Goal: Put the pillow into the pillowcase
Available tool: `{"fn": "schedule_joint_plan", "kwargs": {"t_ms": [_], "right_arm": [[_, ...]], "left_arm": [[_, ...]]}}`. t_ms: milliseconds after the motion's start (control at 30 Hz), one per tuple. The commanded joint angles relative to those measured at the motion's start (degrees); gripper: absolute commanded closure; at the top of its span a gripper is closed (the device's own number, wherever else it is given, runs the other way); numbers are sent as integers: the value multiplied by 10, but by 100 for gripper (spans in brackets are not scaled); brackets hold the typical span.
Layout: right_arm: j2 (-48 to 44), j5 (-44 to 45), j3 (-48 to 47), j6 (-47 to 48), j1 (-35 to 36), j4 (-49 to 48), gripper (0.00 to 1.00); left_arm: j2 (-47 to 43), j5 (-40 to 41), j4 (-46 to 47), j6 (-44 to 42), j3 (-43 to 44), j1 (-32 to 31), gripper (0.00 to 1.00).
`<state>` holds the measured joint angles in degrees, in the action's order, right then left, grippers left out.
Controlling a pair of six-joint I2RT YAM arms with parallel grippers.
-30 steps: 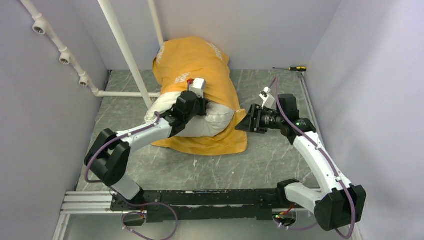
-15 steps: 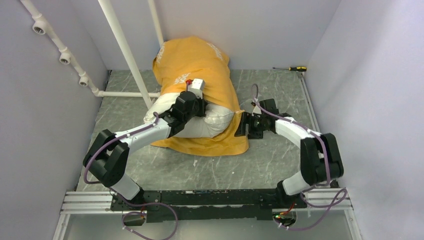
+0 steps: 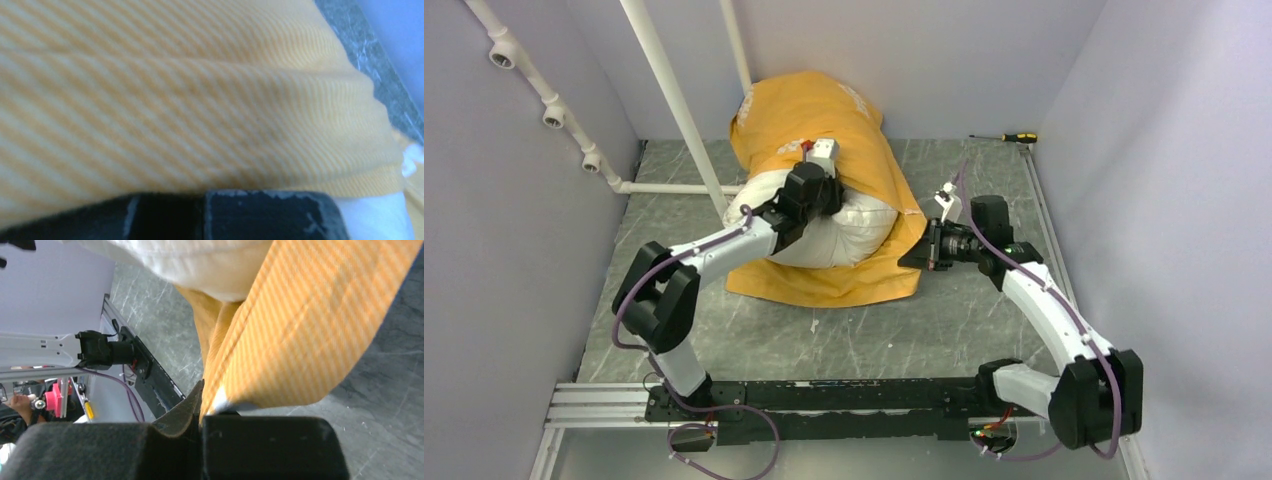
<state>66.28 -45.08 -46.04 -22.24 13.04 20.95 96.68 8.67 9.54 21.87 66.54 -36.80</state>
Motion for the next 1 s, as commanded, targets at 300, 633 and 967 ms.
{"fn": "schedule_joint_plan", "kwargs": {"t_ms": [300,633,967], "right_arm": [[-182,-228,-46,-120,-2,-46,100],[-128,-103,-17,-31,-2,48,100],[-74,-109,-4,-60,-2,-10,100]], "left_arm": [[220,140,-77,-82,132,70,100],[8,-157,-172,-27,55,70,47],[-191,-210,-428,0,14,68,1]]}}
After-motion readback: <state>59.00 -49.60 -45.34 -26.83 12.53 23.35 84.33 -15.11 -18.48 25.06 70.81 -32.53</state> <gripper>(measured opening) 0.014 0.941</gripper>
